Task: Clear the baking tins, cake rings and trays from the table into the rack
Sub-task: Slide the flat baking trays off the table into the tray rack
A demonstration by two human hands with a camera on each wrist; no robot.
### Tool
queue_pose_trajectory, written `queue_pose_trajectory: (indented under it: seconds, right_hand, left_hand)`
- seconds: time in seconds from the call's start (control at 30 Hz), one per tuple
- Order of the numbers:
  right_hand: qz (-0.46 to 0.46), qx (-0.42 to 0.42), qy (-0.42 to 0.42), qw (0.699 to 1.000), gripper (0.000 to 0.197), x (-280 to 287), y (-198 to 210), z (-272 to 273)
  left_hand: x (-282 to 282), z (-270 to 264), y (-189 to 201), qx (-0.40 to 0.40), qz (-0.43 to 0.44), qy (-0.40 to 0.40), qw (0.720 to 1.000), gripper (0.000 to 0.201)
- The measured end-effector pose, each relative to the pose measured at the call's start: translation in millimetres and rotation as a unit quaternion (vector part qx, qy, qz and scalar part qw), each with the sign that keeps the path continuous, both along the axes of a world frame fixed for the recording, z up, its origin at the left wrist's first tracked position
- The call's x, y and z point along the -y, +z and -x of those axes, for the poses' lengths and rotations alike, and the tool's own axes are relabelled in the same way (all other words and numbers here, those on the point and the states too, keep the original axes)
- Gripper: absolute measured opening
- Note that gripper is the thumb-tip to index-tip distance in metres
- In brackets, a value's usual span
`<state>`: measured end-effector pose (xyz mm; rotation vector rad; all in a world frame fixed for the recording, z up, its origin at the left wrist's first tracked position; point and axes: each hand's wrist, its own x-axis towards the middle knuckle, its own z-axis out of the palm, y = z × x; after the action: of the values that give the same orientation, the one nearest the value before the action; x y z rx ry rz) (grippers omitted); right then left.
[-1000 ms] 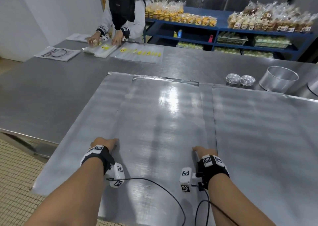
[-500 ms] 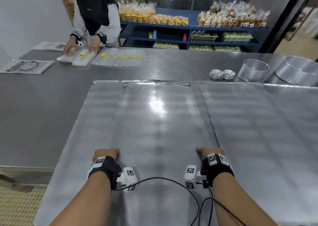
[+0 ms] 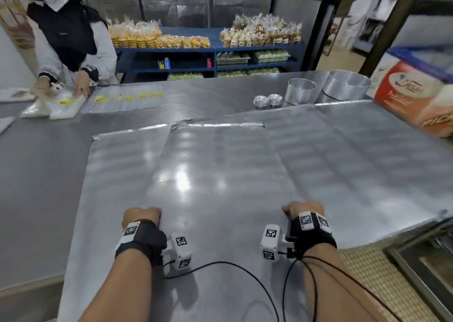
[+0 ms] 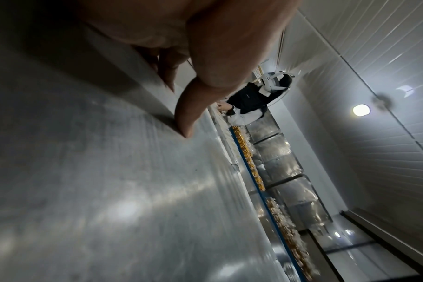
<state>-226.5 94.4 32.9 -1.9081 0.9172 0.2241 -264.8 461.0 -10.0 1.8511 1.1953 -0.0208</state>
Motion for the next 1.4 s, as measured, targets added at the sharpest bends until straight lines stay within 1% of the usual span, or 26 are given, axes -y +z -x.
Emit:
queue_pose_trajectory:
  seconds: [0.03, 0.07, 0.17, 0.2, 0.3, 0.37, 0.47, 0.53, 0.6, 0.63, 0.7, 0.77, 0.83, 0.87, 1.0, 1.1, 1.17, 1.2, 1.23, 1.3, 1.4]
  right_hand:
    - [0.025, -0.014, 0.007, 1.0, 0.039, 7.1, -3.8, 3.4]
    - [0.005, -0.019, -0.018, 1.0, 0.04, 8.0, 4.6, 14.1]
    - [-0.008, 0.003, -0.094, 0.996, 0.04, 35.6, -2.5, 33.8]
    - [-0.017, 0.004, -0.121, 0.992, 0.039, 42.1, 0.7, 43.7]
    - [-0.022, 0.022, -0.146, 0.989, 0.04, 66.6, 7.4, 68.8]
    - [-0.026, 0.04, -0.192, 0.98, 0.041, 85.9, 13.6, 84.7]
    - [-0.036, 0.049, -0.253, 0.966, 0.032, 107.9, 28.2, 112.4]
    - [-0.038, 0.049, -0.285, 0.956, 0.022, 123.3, 36.2, 130.0]
    - [-0.028, 0.053, -0.316, 0.947, 0.017, 140.0, 42.6, 146.9]
    - [-0.02, 0.057, -0.324, 0.944, 0.019, 150.1, 44.0, 155.0]
    - [-0.017, 0.063, -0.345, 0.936, 0.034, 170.3, 48.7, 169.7]
    - [-0.015, 0.069, -0.373, 0.925, 0.042, 192.1, 51.1, 182.6]
    - [-0.013, 0.064, -0.398, 0.915, 0.045, 212.8, 54.1, 194.9]
    - [-0.015, 0.063, -0.409, 0.91, 0.044, 225.4, 53.1, 200.5]
    - [-0.015, 0.05, -0.461, 0.886, 0.029, 268.1, 52.4, 219.9]
    - [-0.012, 0.054, -0.49, 0.87, 0.035, 304.6, 50.8, 232.3]
    - [0.0, 0.045, -0.5, 0.865, 0.026, 330.2, 51.1, 243.1]
    - [0.004, 0.039, -0.514, 0.857, 0.021, 342.2, 51.5, 248.9]
    - [0.003, 0.035, -0.527, 0.849, 0.019, 354.9, 52.4, 254.7]
    - [-0.002, 0.049, -0.532, 0.846, 0.019, 379.4, 48.6, 265.2]
    - [-0.02, 0.047, -0.52, 0.852, 0.03, 411.2, 44.4, 279.2]
  left_hand:
    - [4.6, -1.3, 3.8, 0.002, 0.007, -0.008, 1.0, 0.044]
    - [9.6, -2.8, 7.4, 0.001, 0.014, -0.018, 1.0, 0.042]
    - [29.7, -10.2, 19.3, 0.009, 0.024, -0.057, 0.998, 0.028]
    - [37.2, -13.9, 22.5, 0.018, 0.025, -0.067, 0.997, 0.025]
    - [66.2, -24.5, 32.9, 0.029, 0.034, -0.1, 0.994, 0.027]
    - [89.7, -31.1, 39.6, 0.032, 0.04, -0.132, 0.99, 0.028]
    - [127.7, -41.3, 45.5, 0.04, 0.042, -0.181, 0.982, 0.028]
    - [155.0, -48.4, 48.1, 0.048, 0.047, -0.212, 0.975, 0.031]
    - [184.1, -55.1, 49.7, 0.052, 0.053, -0.249, 0.966, 0.03]
    - [198.6, -58.3, 50.3, 0.053, 0.056, -0.262, 0.962, 0.029]
    - [228.6, -64.3, 52.4, 0.054, 0.061, -0.286, 0.955, 0.039]
    - [259.9, -68.6, 55.7, 0.06, 0.062, -0.308, 0.947, 0.029]
    - [292.7, -71.3, 58.0, 0.057, 0.065, -0.334, 0.939, 0.029]
    - [309.7, -72.1, 59.9, 0.058, 0.063, -0.346, 0.934, 0.03]
    - [375.5, -79.8, 59.2, 0.068, 0.078, -0.386, 0.917, 0.032]
    - [427.5, -82.4, 62.7, 0.059, 0.064, -0.435, 0.896, 0.034]
    - [464.0, -84.9, 60.8, 0.058, 0.063, -0.447, 0.891, 0.043]
    - [481.0, -84.7, 60.4, 0.057, 0.066, -0.451, 0.888, 0.044]
    - [498.6, -83.7, 60.8, 0.052, 0.067, -0.46, 0.884, 0.04]
    - [533.7, -82.0, 58.0, 0.05, 0.067, -0.479, 0.874, 0.033]
    - [581.5, -76.5, 56.6, 0.059, 0.07, -0.498, 0.862, 0.051]
